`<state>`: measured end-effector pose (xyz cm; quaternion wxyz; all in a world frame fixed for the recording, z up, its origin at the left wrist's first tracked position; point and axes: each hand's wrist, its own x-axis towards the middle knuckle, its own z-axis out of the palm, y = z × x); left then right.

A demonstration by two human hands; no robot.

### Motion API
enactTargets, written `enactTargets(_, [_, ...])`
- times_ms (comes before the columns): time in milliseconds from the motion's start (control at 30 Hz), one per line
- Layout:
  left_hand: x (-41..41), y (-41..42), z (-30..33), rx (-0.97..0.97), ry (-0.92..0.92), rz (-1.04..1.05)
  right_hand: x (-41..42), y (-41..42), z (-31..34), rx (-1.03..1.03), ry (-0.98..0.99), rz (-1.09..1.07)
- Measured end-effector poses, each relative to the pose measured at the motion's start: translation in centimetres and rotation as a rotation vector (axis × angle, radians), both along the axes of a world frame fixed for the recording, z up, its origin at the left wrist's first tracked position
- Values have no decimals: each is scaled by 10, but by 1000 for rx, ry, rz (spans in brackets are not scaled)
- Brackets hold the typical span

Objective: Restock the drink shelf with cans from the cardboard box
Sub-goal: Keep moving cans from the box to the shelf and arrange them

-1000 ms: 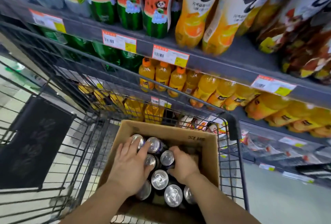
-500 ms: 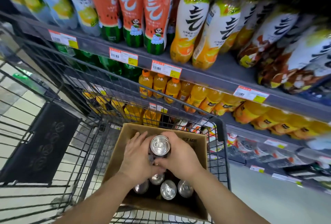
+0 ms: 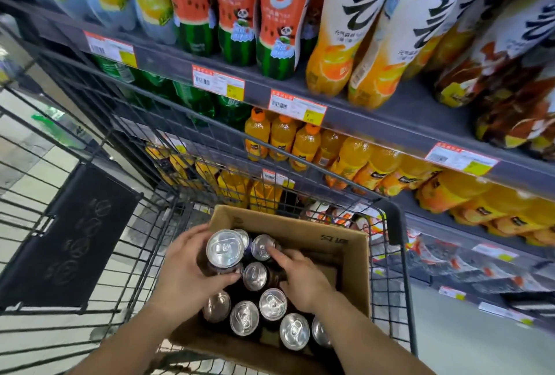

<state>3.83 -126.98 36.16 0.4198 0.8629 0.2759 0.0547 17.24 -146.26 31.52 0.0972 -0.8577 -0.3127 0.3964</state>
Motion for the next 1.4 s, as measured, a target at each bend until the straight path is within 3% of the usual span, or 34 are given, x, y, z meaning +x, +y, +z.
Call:
enactTargets(167, [-2, 2, -11, 23, -3, -20, 6, 5, -21, -5, -51, 35])
enactTargets(333, [3, -1, -15, 3, 6, -3, 6, -12, -27, 188, -187, -190])
enactTargets(600, [12, -5, -20, 3, 31, -19, -2, -8, -20, 285, -153, -385])
enactTargets(767, [19, -7, 8, 5, 65, -38, -3, -21, 33, 306, -176, -382])
enactTargets(1100, [46, -19, 144, 85, 9, -236, -22, -41, 197, 390, -324, -434])
enactTargets(1400, [84, -86, 219, 106, -137, -416, -30, -124, 300, 536, -391, -688])
